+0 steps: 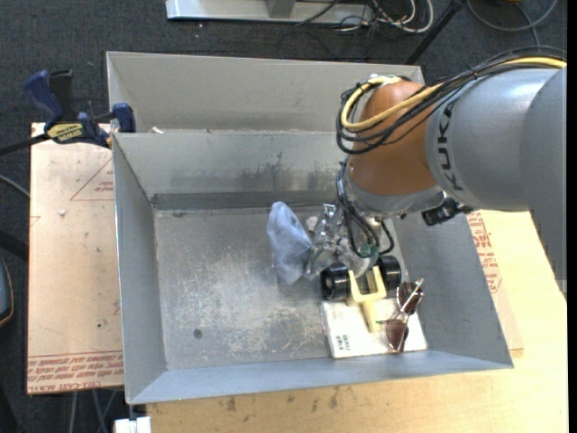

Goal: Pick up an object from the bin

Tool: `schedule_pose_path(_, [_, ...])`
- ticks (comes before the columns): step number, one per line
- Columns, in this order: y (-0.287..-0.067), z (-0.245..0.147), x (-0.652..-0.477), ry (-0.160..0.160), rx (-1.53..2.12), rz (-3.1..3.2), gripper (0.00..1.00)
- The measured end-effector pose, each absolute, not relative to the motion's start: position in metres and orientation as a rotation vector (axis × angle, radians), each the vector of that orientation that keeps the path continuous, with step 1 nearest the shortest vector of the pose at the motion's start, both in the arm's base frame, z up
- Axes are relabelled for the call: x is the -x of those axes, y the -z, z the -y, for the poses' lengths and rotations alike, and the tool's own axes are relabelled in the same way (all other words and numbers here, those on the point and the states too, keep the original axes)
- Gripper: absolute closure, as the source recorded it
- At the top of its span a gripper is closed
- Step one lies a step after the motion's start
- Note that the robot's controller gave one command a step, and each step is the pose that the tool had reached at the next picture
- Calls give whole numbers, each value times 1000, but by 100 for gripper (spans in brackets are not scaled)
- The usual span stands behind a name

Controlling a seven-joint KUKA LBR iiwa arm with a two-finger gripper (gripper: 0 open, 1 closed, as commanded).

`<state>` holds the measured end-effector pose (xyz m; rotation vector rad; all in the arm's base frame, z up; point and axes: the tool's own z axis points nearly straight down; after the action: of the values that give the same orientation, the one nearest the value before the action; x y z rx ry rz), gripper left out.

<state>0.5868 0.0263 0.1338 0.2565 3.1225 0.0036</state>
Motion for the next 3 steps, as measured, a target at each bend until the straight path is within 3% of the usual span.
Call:
schedule_pose_path(1, [-90, -34, -606, -2, -305, -3122, 100])
schedule_pose_path(2, [-76, -44, -641, -2, -286, -3125, 100])
schedule_pose_path(3, [-76, -44, -641, -2, -285, -3125, 100])
